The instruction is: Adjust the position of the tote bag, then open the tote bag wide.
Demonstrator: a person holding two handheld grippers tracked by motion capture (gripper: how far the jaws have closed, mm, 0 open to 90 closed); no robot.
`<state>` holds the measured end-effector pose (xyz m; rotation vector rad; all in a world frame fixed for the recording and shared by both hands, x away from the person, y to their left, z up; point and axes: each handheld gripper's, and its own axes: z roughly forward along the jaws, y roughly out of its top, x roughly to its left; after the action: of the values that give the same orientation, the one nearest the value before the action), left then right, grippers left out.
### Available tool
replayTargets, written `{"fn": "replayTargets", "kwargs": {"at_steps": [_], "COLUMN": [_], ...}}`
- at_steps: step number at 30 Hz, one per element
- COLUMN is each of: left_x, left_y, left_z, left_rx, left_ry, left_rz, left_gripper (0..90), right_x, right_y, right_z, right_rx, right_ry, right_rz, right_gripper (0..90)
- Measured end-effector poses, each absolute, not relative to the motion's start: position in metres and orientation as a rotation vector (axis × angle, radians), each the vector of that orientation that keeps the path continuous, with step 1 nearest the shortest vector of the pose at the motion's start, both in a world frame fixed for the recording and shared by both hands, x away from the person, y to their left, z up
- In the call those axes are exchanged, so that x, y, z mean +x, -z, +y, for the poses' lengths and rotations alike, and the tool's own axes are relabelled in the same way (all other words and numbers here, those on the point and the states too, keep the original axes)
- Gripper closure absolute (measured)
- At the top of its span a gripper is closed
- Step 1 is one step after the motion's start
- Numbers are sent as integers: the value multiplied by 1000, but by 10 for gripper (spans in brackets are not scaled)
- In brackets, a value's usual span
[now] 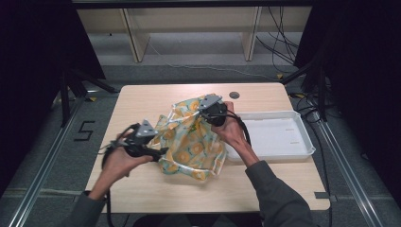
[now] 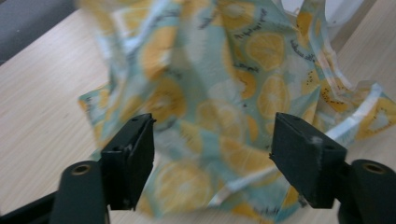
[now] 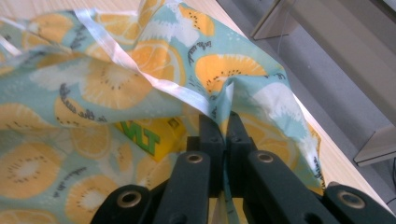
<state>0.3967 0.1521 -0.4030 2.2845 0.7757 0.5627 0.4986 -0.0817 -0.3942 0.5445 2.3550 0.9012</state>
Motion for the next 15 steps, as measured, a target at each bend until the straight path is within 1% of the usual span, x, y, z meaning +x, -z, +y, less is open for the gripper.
{"fn": "replayTargets", "kwargs": {"at_steps": [1, 3, 4, 5, 6, 8, 9, 11, 12, 13, 15], "left_x": [401, 413, 419, 425, 428, 434, 436, 439, 441, 443, 451], "left_y": [410, 423, 429, 435, 439, 438, 437, 429, 424, 420, 414], "left_z": [143, 127, 121, 118, 115, 118, 124, 137, 144, 150, 157], "left_rx": [2292, 2296, 2306, 2304, 2316, 2365, 2330, 2294, 2278, 2262, 2249], "left_ry": [-577, -673, -689, -683, -671, -773, -766, -744, -741, -730, -755], "left_rz": [783, 823, 839, 834, 825, 779, 782, 786, 782, 790, 799], "left_gripper": [283, 269, 269, 373, 373, 602, 715, 855, 855, 875, 885], "right_x": [498, 498, 498, 499, 499, 501, 502, 502, 502, 503, 506], "right_y": [393, 390, 390, 388, 388, 387, 387, 388, 388, 388, 389], "right_z": [-80, -78, -78, -77, -77, -78, -78, -79, -79, -79, -78], "right_rx": [547, 523, 523, 525, 525, 513, 502, 521, 521, 526, 539], "right_ry": [-898, -896, -896, -905, -905, -891, -881, -895, -895, -914, -916], "right_rz": [2354, 2360, 2360, 2353, 2353, 2354, 2353, 2344, 2344, 2358, 2361], "right_gripper": [896, 896, 896, 896, 896, 896, 895, 895, 895, 895, 894]}}
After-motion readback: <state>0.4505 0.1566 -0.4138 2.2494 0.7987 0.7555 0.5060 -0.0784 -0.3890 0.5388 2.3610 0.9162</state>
